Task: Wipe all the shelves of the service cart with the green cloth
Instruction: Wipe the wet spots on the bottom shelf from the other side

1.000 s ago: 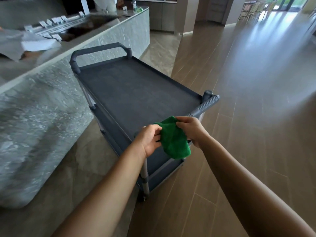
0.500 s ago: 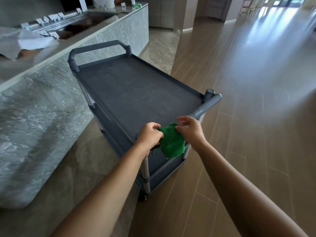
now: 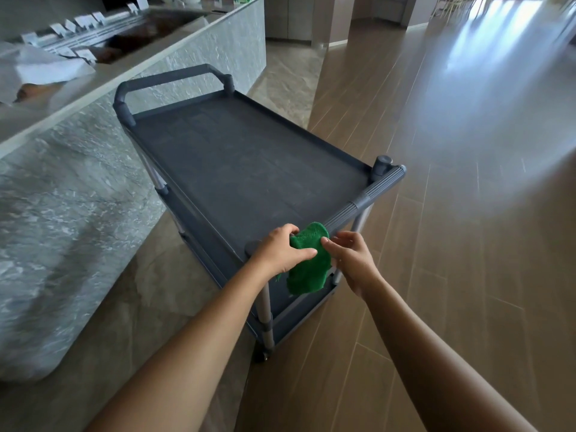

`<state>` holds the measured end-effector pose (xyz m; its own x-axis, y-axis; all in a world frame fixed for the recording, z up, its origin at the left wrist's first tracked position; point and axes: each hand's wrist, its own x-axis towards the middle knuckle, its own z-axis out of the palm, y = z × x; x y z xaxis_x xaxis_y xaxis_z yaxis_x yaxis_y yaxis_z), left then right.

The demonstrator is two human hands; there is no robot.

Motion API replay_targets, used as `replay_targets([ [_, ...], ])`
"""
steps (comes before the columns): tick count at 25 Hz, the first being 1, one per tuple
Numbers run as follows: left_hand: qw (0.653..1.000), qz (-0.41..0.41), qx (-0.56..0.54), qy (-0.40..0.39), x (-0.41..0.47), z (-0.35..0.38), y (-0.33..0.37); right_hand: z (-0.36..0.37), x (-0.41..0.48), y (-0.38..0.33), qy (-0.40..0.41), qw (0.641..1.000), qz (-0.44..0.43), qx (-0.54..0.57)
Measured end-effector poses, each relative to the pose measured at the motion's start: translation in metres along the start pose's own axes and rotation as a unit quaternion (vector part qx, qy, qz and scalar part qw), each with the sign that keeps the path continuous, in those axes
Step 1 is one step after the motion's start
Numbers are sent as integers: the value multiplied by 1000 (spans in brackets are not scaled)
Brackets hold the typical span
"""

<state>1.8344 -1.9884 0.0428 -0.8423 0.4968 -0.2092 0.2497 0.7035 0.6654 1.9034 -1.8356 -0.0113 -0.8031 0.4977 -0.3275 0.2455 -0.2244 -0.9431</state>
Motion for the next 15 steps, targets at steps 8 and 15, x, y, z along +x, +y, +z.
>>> replay_targets([
  [8,994,-7,-102,-31,9,9,-6,8,10,5,-169,983,50,44],
  [15,987,-27,-151,-38,8,13,-11,0,14,11,-167,980,62,-92],
])
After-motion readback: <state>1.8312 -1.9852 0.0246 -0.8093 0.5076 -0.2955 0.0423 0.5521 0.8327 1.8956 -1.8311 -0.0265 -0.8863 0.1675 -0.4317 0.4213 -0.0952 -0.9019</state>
